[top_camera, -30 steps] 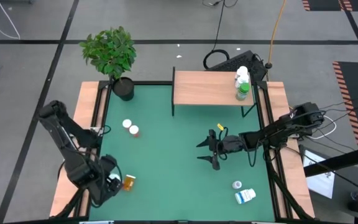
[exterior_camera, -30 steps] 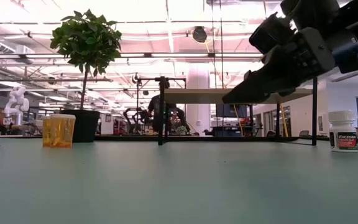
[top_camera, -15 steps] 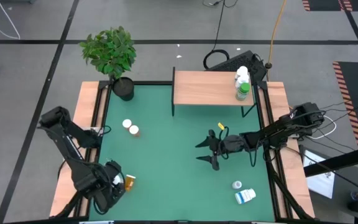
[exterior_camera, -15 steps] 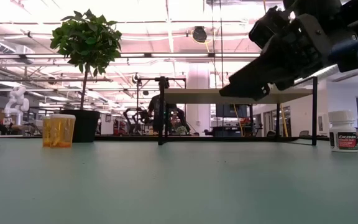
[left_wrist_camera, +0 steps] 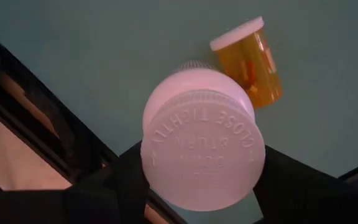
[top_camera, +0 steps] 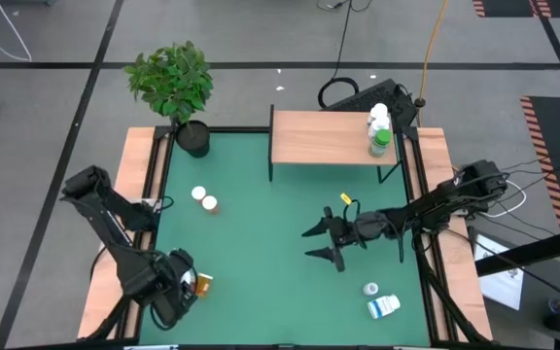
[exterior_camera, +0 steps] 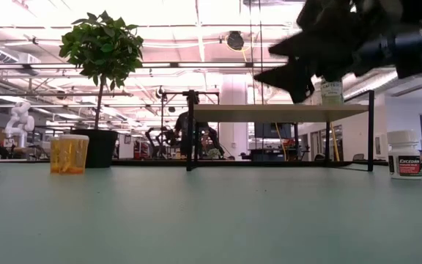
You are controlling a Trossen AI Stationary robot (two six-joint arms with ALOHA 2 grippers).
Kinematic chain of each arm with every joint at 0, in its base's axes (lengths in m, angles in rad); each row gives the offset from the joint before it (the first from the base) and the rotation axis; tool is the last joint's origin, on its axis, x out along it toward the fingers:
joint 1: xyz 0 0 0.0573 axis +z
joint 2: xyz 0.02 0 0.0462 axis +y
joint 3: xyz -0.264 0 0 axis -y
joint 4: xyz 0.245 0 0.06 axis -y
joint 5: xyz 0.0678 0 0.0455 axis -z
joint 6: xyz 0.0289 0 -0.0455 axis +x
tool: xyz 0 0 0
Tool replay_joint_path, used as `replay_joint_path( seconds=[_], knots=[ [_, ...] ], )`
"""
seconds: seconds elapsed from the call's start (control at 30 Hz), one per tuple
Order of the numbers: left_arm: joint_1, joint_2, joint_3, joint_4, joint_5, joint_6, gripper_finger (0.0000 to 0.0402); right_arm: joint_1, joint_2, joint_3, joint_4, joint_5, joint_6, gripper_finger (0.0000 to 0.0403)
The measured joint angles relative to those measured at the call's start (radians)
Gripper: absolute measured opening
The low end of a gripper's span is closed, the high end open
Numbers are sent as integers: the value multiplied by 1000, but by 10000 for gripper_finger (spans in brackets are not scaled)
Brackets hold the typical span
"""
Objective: Pick and place medicine bottles onto shelf by color
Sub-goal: Put the violet pill bottle on the shelf
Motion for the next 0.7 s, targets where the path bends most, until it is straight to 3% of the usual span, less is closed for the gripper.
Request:
replay_joint_path(
  seconds=[0.3, 0.5, 0.7],
  knots=[
    [159, -48, 136, -30, -155, 265, 230, 59, 51, 155, -155, 80, -39, 275],
    [322, -37, 130, 222, -226, 608, 230, 70, 98, 154, -107, 98, -46, 279],
    [471, 34, 128, 415, -212, 891, 230, 76, 110, 154, -128, 22, 9, 279]
  ],
)
